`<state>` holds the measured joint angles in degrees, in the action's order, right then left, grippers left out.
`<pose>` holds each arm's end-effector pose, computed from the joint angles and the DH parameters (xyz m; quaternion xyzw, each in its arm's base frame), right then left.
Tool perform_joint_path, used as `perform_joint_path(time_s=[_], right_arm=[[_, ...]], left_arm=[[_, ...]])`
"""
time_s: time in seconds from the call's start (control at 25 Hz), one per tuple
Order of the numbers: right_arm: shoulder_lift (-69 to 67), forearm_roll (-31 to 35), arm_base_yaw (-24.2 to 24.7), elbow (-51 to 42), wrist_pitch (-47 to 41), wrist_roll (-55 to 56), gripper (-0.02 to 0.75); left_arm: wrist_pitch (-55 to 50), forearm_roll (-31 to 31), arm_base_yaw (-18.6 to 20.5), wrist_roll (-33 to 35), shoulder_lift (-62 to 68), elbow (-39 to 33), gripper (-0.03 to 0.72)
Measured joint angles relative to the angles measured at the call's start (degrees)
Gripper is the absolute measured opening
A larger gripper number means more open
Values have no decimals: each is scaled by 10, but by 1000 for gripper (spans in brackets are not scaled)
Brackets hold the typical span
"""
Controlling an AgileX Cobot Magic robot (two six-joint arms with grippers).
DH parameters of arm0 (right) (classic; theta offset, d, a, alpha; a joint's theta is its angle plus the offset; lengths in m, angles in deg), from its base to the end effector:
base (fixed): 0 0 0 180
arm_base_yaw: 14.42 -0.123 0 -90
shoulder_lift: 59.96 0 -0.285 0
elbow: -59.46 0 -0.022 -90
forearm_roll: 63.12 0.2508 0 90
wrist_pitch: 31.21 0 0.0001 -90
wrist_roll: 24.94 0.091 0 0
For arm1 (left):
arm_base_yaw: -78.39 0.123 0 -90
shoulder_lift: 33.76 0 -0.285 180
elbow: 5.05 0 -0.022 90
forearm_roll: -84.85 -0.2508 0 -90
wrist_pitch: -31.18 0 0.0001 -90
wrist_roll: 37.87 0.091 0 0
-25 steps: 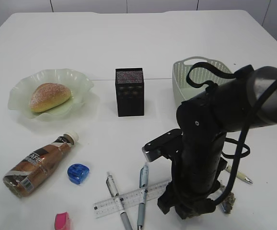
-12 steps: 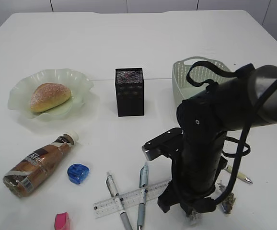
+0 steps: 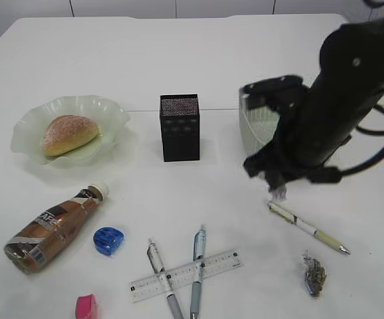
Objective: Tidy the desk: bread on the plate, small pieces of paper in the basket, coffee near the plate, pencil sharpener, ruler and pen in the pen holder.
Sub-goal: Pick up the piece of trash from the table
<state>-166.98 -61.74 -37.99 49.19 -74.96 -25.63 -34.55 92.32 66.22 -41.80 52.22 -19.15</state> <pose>0.3164 0.1397 0.2140 -0.2002 0.9658 0.0421 0.1595 0.2452 -0.0639 0.2975 0.0520 0.9891 -0.0789 0.1133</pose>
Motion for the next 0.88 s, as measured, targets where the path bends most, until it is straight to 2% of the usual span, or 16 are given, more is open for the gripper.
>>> perform_joint_path(time_s=[0.16, 0.28, 0.52, 0.64, 0.8, 0.88], right_arm=[[-3, -2, 67, 72, 28, 0, 92], [-29, -2, 96, 142, 42, 7, 92], [-123, -14, 118, 249, 44, 12, 117], [-162, -18, 118, 277, 41, 30, 258], [-179, -19, 118, 284, 35, 46, 560], [-179, -19, 118, 288, 26, 48, 631]], left_arm=[[0, 0, 0, 0, 0, 0, 486], [0, 1, 0, 0, 0, 0, 486], [0, 1, 0, 0, 0, 0, 486], [0, 1, 0, 0, 0, 0, 485], [0, 1, 0, 0, 0, 0, 481], [0, 1, 0, 0, 0, 0, 479]])
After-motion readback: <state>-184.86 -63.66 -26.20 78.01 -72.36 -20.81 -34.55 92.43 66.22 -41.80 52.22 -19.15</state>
